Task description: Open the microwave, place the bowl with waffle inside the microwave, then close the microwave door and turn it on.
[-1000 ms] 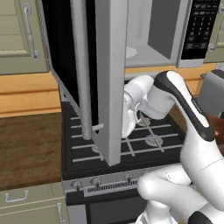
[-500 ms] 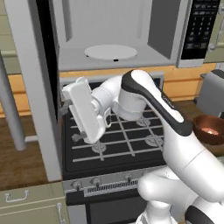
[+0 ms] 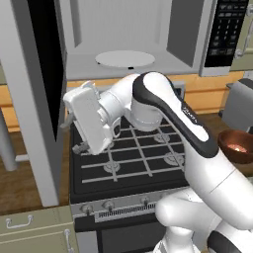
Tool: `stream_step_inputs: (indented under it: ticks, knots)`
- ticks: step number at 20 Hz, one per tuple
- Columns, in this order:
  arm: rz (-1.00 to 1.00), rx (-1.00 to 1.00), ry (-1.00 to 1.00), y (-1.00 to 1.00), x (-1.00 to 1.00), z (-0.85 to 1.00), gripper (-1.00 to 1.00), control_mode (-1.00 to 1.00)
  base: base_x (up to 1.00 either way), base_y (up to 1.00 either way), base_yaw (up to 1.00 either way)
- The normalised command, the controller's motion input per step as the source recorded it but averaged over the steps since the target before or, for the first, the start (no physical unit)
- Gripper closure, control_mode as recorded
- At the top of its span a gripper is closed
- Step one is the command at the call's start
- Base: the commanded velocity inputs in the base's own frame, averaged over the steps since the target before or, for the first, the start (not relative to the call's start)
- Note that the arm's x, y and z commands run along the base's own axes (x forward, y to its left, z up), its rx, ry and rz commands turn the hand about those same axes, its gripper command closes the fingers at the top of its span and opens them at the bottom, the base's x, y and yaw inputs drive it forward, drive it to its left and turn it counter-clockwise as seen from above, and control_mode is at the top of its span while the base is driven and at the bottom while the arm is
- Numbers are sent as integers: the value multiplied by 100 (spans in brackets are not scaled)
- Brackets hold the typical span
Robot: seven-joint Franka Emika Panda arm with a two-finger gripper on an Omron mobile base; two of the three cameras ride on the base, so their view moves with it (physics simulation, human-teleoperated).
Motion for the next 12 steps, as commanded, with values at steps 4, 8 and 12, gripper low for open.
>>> stream_step_inputs:
  ticks: [4, 8, 12]
  knots:
    - [-16, 0, -20, -93, -5, 0, -100, -100, 0, 0, 0]
    - [-18, -1, -11, -100, 20, -24, -100, -100, 0, 0, 0]
    - [-20, -9, -24, -100, 42, -70, -100, -100, 0, 0, 0]
